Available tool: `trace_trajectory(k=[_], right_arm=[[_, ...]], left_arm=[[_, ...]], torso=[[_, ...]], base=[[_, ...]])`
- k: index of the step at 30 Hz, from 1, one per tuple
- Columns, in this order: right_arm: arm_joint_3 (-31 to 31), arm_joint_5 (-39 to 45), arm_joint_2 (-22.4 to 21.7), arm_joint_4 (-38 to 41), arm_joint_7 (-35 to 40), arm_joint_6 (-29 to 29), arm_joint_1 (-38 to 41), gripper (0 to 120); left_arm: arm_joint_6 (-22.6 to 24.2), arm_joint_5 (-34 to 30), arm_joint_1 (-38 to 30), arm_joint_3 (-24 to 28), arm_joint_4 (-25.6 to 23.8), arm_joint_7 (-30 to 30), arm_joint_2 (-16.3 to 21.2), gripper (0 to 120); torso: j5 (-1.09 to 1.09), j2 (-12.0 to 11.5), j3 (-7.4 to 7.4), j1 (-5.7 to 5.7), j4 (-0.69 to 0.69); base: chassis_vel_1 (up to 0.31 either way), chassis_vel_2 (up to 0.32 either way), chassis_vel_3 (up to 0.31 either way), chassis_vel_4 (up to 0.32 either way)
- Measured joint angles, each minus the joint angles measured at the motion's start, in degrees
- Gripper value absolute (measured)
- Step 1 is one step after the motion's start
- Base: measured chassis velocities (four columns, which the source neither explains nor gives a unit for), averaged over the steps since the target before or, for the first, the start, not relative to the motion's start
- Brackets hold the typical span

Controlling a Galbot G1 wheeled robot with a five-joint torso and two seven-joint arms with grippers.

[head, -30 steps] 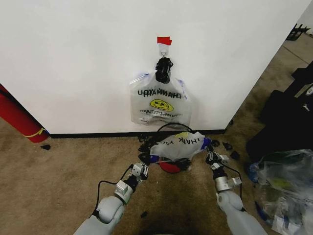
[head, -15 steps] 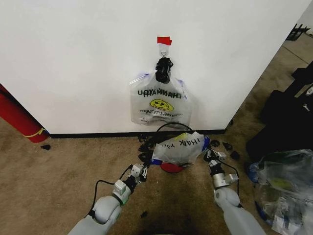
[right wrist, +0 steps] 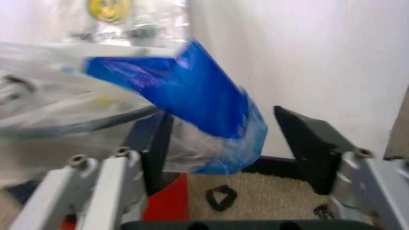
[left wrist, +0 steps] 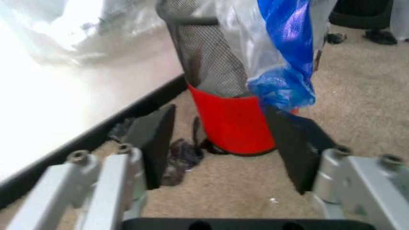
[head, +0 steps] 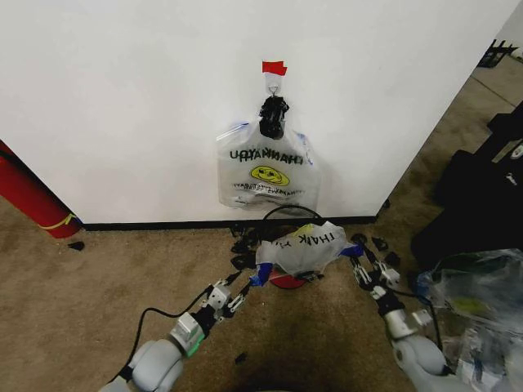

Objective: Pick up the garbage bag from the wall and place it over the trash bin.

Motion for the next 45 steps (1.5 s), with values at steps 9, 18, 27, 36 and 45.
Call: trace_trajectory(k=[9, 18, 27, 36, 45], right_arm=[[5.31, -4.67, -3.58, 14.09, -1.44, 2.99, -11.04, 97], [6.18, -8.90, -1.42, 30.29, 9.43, 2.01, -9.50, 100], [10.90, -31.07, 1.13, 33.65, 31.73, -6.92, -4.22, 100], [14.77, -31.04, 1.69, 37.53, 36.62, -10.81, -8.24, 100], [15.31, -30.46, 2.85, 41.03, 38.30, -9.54, -11.65, 100]], left_arm=[[-2.95, 1.42, 8.06, -8.70, -8.68, 5.86, 5.18, 97], [5.77, -17.05, 0.67, -7.35, -15.23, -4.90, 6.13, 100], [22.31, -32.15, -21.12, 6.88, -7.72, -14.63, 5.06, 100], [33.86, -37.34, -38.56, 17.81, 1.90, -23.13, -2.04, 99], [45.10, -38.04, -48.52, 25.88, 12.79, -31.08, -11.83, 100]], torso=[[-0.01, 0.00, 0.00, 0.00, 0.01], [-0.01, 0.00, 0.01, 0.01, 0.02], [0.04, 0.00, 0.02, 0.01, -0.01], [0.00, 0.00, 0.02, 0.02, 0.00], [0.01, 0.00, 0.01, 0.02, 0.01]], base=[[0.000, 0.000, 0.000, 0.000], [0.000, 0.000, 0.000, 0.000], [0.000, 0.000, 0.000, 0.000], [0.000, 0.000, 0.000, 0.000], [0.000, 0.000, 0.000, 0.000]])
